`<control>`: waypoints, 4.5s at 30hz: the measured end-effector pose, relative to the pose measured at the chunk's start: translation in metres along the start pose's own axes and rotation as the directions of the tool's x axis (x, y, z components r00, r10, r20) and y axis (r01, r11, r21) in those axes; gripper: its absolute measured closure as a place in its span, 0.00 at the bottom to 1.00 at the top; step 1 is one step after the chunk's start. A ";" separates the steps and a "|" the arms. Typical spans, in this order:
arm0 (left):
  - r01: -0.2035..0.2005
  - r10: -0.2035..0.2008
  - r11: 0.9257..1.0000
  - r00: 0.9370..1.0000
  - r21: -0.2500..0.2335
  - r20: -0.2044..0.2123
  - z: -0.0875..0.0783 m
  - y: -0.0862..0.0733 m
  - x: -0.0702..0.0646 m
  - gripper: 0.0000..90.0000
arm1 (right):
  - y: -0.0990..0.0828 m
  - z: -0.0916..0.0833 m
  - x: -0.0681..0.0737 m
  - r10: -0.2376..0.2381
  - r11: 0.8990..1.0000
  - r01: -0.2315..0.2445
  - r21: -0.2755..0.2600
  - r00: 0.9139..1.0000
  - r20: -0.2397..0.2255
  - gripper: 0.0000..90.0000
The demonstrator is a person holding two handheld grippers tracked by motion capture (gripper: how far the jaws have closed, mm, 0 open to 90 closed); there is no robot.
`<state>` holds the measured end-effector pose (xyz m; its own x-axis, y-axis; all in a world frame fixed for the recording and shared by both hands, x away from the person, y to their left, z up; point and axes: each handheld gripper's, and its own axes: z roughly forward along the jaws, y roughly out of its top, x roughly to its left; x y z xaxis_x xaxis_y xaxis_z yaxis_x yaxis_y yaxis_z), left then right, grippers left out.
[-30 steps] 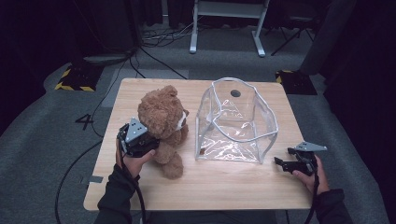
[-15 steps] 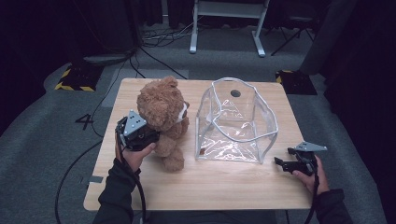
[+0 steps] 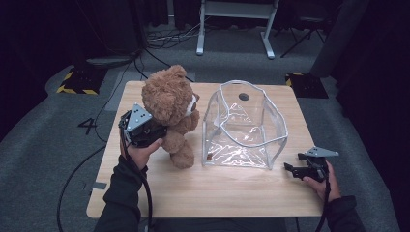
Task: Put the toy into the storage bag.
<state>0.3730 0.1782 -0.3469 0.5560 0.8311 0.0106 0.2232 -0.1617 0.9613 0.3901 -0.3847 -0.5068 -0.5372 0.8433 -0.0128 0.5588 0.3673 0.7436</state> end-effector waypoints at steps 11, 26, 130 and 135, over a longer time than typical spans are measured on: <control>-0.017 0.017 0.999 1.000 -0.036 0.000 -0.001 0.027 -0.002 0.58 | 0.000 0.000 0.000 0.000 1.000 0.000 0.000 1.000 0.000 0.21; -0.043 0.043 0.996 0.999 -0.084 0.000 0.002 0.061 -0.010 0.58 | 0.000 0.000 0.000 0.001 1.000 -0.001 0.000 1.000 0.000 0.21; -0.069 0.098 0.989 0.967 -0.129 0.236 0.129 0.123 -0.114 0.57 | -0.001 -0.001 0.000 -0.005 1.000 0.005 0.001 1.000 -0.003 0.21; -0.093 0.114 0.991 0.965 -0.098 0.238 0.130 0.115 -0.116 0.56 | -0.001 -0.001 0.000 -0.004 1.000 0.004 0.001 1.000 -0.004 0.21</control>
<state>0.4387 -0.0062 -0.2734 0.7521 0.6568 0.0540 0.0911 -0.1849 0.9785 0.3889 -0.3853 -0.5067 -0.5419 0.8404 -0.0133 0.5572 0.3710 0.7429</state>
